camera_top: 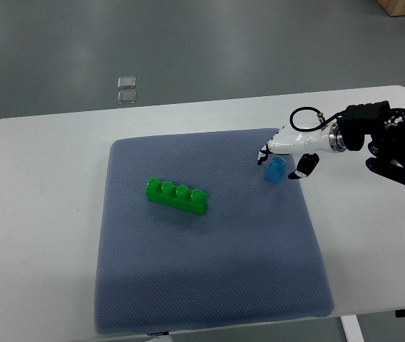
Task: Stack blue block on green block with right hand
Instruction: 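Close the right hand fingers around the small blue block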
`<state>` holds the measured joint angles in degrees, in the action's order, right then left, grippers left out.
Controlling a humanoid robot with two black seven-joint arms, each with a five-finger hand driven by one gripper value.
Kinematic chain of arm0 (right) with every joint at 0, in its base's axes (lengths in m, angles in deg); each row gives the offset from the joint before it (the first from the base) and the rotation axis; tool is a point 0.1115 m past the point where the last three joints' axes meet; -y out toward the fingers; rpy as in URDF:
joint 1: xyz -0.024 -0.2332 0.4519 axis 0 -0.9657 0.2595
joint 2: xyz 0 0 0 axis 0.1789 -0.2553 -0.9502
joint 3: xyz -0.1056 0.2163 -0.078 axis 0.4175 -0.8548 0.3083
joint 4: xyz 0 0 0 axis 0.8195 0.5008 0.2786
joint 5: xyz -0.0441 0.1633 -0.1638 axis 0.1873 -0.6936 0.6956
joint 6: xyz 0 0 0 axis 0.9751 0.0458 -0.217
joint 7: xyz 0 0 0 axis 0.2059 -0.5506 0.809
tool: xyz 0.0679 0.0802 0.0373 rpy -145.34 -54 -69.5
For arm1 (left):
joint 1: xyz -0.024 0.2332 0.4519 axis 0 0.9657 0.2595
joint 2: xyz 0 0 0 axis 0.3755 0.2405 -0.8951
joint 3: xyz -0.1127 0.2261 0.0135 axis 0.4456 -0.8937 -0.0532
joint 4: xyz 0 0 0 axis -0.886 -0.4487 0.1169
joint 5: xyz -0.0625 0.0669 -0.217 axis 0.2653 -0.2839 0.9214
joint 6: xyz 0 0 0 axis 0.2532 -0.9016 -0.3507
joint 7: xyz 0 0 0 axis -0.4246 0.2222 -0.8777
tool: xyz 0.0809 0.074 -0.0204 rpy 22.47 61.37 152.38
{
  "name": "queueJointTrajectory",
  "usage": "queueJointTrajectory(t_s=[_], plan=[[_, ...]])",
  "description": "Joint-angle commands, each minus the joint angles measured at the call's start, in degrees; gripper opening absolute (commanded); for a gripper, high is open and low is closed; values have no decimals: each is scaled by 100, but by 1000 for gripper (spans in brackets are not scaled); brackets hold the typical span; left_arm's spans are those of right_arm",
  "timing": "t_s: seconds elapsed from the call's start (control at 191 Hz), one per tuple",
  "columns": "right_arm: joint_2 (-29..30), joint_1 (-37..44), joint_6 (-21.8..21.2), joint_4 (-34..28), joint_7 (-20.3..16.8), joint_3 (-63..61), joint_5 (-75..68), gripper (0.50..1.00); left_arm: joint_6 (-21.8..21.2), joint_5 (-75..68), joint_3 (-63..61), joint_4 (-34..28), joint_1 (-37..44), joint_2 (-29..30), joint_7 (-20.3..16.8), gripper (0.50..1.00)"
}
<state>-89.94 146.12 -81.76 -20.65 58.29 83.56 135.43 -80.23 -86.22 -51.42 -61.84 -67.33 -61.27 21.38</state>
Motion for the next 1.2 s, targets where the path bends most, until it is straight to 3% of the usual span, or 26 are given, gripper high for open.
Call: queueJointTrajectory(t_s=[0.0, 0.607, 0.974, 1.194], plan=[[0, 2, -1, 0, 0, 2, 6, 764, 0, 0, 0, 0, 0, 0, 0, 1000], [0, -25, -1, 17, -18, 2, 76, 697, 0, 0, 0, 0, 0, 0, 0, 1000], [8, -25, -1, 26, -27, -7, 103, 686, 0, 0, 0, 0, 0, 0, 0, 1000], [17, -34, -9, 26, -27, -7, 103, 625, 0, 0, 0, 0, 0, 0, 0, 1000]])
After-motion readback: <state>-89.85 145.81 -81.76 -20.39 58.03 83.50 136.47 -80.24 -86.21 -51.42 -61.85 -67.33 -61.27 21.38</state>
